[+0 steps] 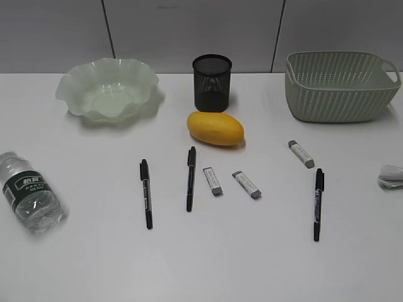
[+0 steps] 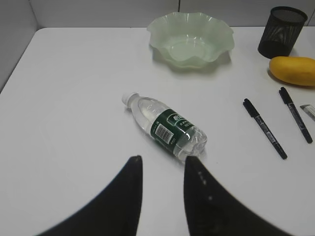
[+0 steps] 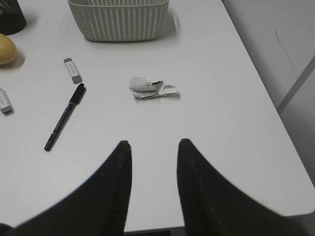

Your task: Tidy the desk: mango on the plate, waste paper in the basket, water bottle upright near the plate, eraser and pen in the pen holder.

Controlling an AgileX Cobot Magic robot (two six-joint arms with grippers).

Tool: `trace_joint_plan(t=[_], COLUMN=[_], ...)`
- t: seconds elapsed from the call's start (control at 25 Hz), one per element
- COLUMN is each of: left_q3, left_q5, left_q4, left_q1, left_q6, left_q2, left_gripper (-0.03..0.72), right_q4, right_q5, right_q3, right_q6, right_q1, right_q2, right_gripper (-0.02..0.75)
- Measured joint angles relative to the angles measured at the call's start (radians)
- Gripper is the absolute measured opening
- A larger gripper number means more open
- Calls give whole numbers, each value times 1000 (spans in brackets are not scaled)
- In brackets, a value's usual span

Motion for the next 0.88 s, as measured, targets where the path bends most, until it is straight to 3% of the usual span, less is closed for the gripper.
trace_joint_plan(t=[0.88], left_q3=[0], left_q5=[0], left_q4=[1], left_q1=[0], left_q6=[0], left_q2=[0], left_gripper=[217], right_q4=[0], right_q5=[0], right_q3=[0], right_q6=[0], right_q1=[0], right_q2=[0], right_gripper=[267])
